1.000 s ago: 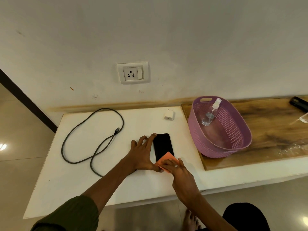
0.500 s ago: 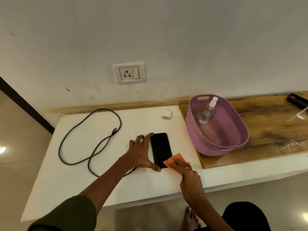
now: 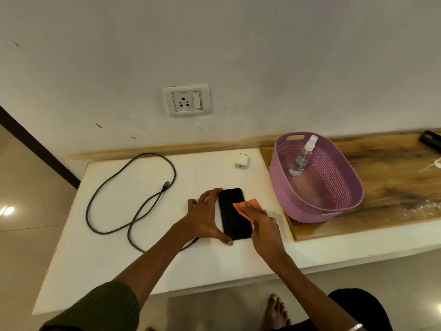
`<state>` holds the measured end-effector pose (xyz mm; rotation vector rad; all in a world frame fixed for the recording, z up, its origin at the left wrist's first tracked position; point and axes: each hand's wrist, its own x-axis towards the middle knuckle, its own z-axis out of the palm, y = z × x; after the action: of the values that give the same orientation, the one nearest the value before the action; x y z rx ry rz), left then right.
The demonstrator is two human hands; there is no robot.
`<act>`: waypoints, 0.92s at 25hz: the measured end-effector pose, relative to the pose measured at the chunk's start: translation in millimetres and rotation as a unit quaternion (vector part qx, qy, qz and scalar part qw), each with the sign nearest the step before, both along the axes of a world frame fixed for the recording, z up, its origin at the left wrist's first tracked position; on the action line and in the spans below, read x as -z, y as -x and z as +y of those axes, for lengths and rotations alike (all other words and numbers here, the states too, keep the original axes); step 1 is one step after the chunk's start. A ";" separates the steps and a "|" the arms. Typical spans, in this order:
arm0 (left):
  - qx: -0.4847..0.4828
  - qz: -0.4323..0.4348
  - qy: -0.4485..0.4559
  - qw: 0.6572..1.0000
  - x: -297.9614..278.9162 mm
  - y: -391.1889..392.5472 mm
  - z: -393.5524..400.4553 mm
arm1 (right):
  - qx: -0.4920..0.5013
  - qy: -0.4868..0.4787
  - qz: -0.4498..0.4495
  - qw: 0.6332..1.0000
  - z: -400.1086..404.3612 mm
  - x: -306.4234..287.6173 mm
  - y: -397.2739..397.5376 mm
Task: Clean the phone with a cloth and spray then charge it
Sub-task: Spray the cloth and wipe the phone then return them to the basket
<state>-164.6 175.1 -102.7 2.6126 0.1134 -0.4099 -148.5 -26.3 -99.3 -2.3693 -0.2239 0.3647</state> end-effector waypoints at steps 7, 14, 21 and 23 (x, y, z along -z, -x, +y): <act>0.020 0.001 0.023 1.000 -7.0 1.9 -0.9 | -0.008 0.022 -0.028 0.999 25.6 6.9 -45.9; 0.022 -0.002 0.044 0.999 -7.2 1.5 -0.3 | -0.059 0.060 -0.072 0.994 44.8 19.6 -49.4; 0.020 -0.012 0.053 0.998 -6.0 0.9 0.1 | -0.146 0.135 -0.152 0.968 48.9 27.9 -39.9; 0.020 -0.016 0.051 0.998 -6.8 0.9 0.4 | -0.151 0.140 -0.159 0.966 42.0 19.8 -47.8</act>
<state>-165.5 175.5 -95.8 2.5222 0.0291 -0.3788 -100.7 15.8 -119.1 -2.6718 -0.7312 0.1613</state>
